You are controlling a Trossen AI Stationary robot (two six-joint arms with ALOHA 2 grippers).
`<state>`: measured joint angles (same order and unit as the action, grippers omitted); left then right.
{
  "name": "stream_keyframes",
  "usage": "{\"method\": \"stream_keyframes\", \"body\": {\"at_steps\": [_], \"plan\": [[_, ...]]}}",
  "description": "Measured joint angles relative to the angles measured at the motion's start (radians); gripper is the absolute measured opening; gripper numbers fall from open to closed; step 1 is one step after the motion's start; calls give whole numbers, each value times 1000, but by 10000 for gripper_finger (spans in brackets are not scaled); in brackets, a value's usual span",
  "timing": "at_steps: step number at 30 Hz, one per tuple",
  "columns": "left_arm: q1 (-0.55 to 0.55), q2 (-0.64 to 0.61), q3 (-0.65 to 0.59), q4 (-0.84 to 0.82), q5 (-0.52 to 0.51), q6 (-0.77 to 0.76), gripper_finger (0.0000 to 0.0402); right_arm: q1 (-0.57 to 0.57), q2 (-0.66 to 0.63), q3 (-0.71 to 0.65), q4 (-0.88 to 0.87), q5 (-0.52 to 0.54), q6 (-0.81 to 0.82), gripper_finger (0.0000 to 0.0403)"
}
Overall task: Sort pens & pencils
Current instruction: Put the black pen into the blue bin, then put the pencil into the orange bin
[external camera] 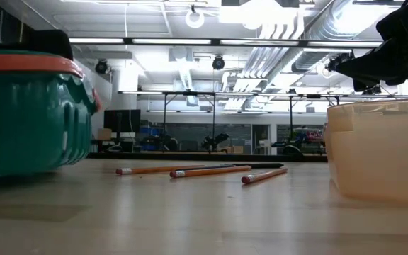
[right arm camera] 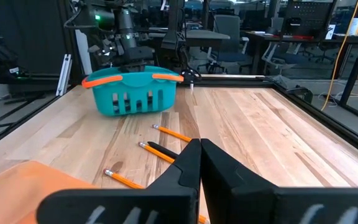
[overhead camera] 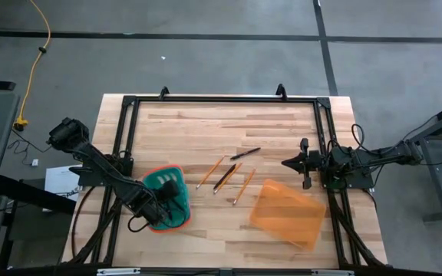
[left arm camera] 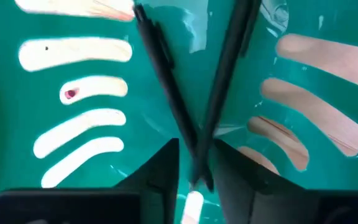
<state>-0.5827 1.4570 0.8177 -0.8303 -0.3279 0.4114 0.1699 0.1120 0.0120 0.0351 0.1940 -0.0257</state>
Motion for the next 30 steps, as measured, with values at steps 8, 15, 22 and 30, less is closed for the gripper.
{"method": "stream_keyframes", "body": {"at_steps": [8,15,22,30], "plan": [[0,0,19,-30,-32,3,134,0,0,0,0,0,0,0],[1,0,82,-96,-43,2,123,0,0,0,0,4,0,0],[2,-1,132,-187,-99,2,104,0,0,0,0,4,0,0],[152,-87,198,-80,-68,-76,85,0,0,0,0,3,0,0]]}}
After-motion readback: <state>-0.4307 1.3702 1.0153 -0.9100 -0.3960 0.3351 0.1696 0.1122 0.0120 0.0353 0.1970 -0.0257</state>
